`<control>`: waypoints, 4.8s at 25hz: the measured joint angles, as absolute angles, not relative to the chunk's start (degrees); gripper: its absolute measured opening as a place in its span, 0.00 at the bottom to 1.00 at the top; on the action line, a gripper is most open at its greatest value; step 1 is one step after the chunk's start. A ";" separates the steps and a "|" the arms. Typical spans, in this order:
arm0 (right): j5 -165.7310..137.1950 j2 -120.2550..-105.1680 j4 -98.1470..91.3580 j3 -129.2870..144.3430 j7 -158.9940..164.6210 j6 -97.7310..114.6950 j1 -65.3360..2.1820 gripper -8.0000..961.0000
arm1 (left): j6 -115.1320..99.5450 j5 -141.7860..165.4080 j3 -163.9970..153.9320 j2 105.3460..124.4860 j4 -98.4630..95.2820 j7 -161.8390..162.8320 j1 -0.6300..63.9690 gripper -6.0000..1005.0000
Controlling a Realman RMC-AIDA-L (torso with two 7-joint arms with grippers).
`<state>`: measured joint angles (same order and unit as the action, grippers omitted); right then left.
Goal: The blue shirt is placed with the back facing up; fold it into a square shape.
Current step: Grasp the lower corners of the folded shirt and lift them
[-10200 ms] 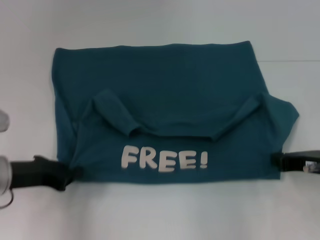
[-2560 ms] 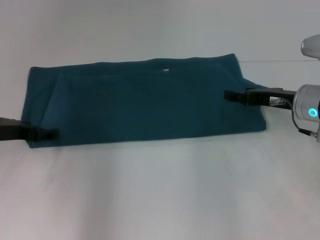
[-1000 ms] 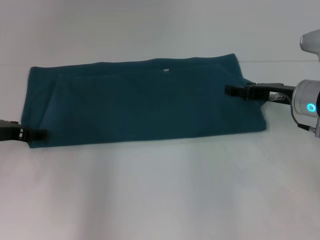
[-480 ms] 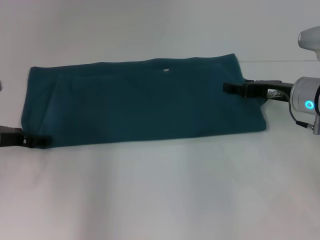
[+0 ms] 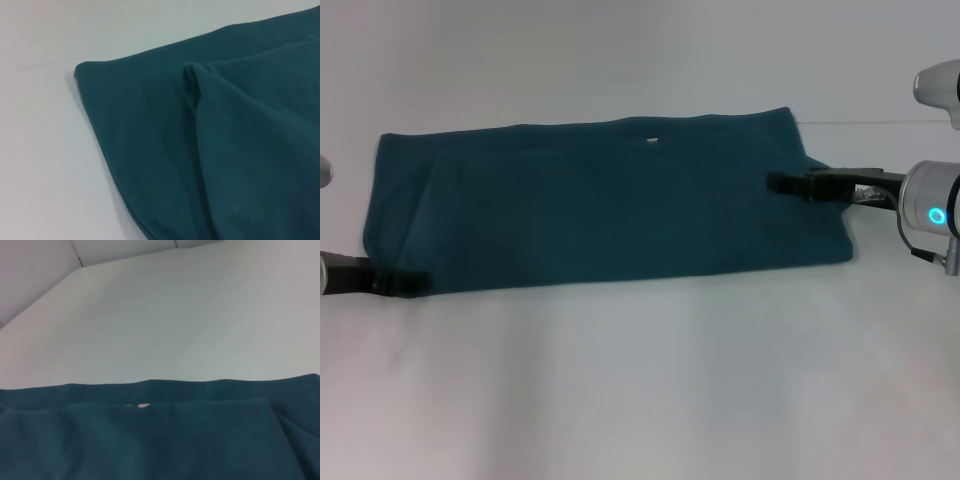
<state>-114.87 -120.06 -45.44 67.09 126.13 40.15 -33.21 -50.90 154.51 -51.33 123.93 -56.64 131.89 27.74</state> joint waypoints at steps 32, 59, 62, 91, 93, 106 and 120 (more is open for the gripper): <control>-114.69 -120.12 -46.14 67.05 126.12 40.89 -32.28 0.68 | -58.37 154.05 -51.21 123.92 -58.80 128.48 27.84 0.12; -127.86 -119.65 -64.09 64.12 136.86 59.63 -25.67 0.67 | -89.55 150.61 -46.36 124.41 -75.66 118.69 18.70 0.12; -130.17 -119.76 -63.81 62.80 138.94 60.92 -25.53 0.66 | -90.95 149.36 -44.42 124.44 -76.49 117.06 17.64 0.12; -138.23 -119.77 -65.74 68.55 146.06 60.32 -34.74 0.65 | -95.49 153.77 -33.56 122.33 -78.55 111.96 18.03 0.11; -138.28 -119.81 -63.73 69.16 145.70 60.15 -36.63 0.65 | -95.57 154.28 -32.72 122.08 -78.81 111.56 18.10 0.11; -145.04 -119.96 -55.57 72.38 151.68 59.25 -41.46 0.65 | -95.96 154.06 -30.02 122.20 -78.82 110.03 18.40 0.11; -145.73 -120.24 -56.87 78.67 157.86 62.84 -39.06 0.64 | -95.86 154.00 -30.04 122.43 -77.79 110.01 20.19 0.11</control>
